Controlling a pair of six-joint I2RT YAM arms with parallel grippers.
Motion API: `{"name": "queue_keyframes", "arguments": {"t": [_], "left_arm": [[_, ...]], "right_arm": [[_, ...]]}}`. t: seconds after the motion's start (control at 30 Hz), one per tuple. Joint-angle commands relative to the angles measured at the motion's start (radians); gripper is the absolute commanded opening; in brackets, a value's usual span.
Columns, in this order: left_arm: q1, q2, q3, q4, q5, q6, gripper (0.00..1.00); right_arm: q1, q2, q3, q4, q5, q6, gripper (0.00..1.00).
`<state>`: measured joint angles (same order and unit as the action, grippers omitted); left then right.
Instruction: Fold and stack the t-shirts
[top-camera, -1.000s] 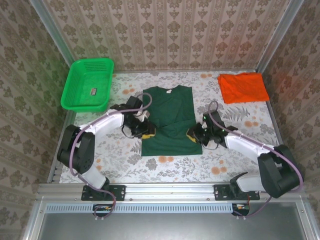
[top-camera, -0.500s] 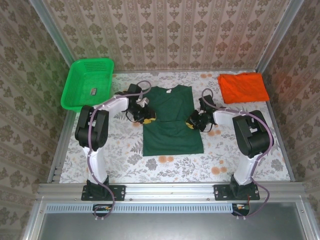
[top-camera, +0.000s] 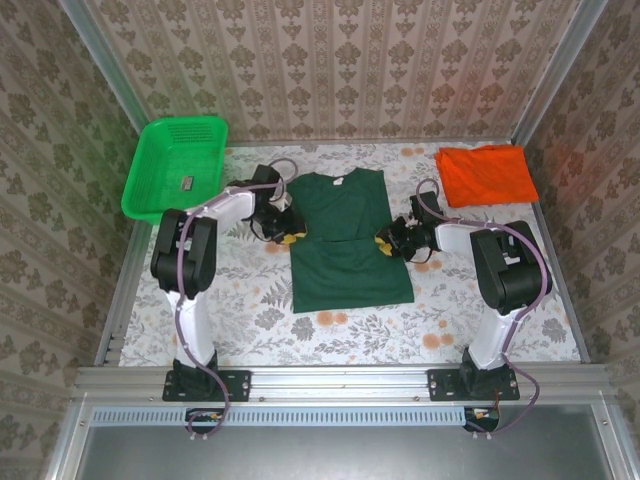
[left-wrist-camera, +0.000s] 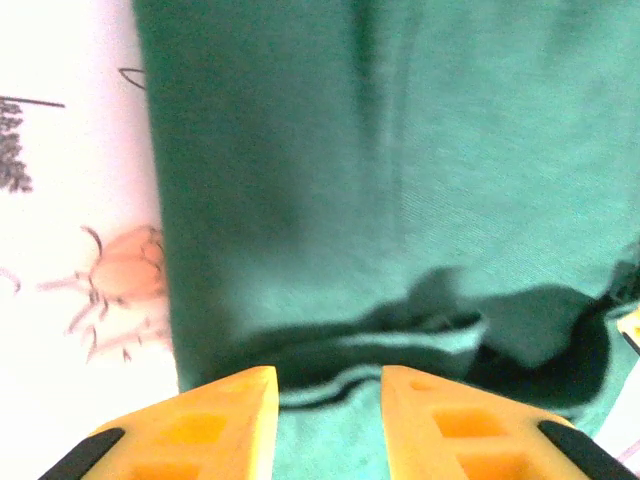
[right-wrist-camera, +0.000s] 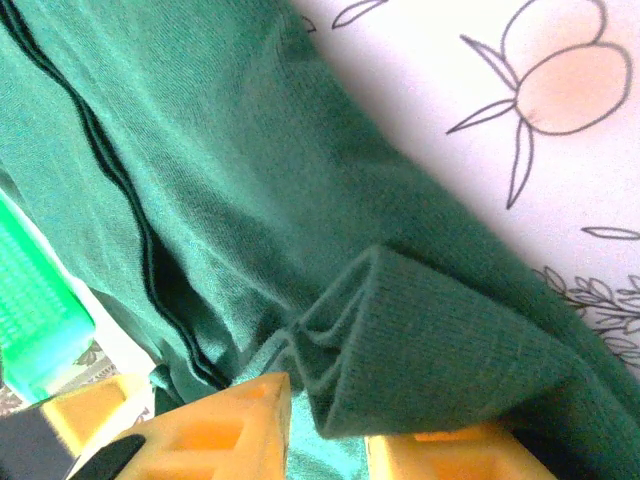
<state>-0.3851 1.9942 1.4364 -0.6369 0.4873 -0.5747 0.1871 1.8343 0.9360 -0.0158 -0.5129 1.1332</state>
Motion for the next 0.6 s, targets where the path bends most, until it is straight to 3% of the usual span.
{"name": "queue_keyframes", "arguments": {"t": [0.0,0.13,0.27,0.33,0.57], "left_arm": [[-0.081,-0.128,0.101,-0.088,-0.053,0.053,0.34],[-0.205,-0.112,0.146,-0.120,0.001,0.111,0.34],[-0.294,-0.042,0.143,-0.101,0.064,0.136,0.24],[-0.332,-0.020,0.137,-0.058,0.062,0.137,0.24],[-0.325,0.149,0.215,-0.062,-0.071,0.144,0.22]], "right_arm": [[-0.014,-0.003,-0.011,-0.016,0.029,0.019,0.28],[-0.015,0.014,-0.013,-0.012,0.027,0.023,0.26],[-0.014,0.020,-0.018,-0.001,0.030,0.029,0.24],[-0.014,0.024,-0.015,-0.006,0.028,0.023,0.24],[-0.017,0.050,0.005,-0.042,0.027,-0.009,0.23]]}}
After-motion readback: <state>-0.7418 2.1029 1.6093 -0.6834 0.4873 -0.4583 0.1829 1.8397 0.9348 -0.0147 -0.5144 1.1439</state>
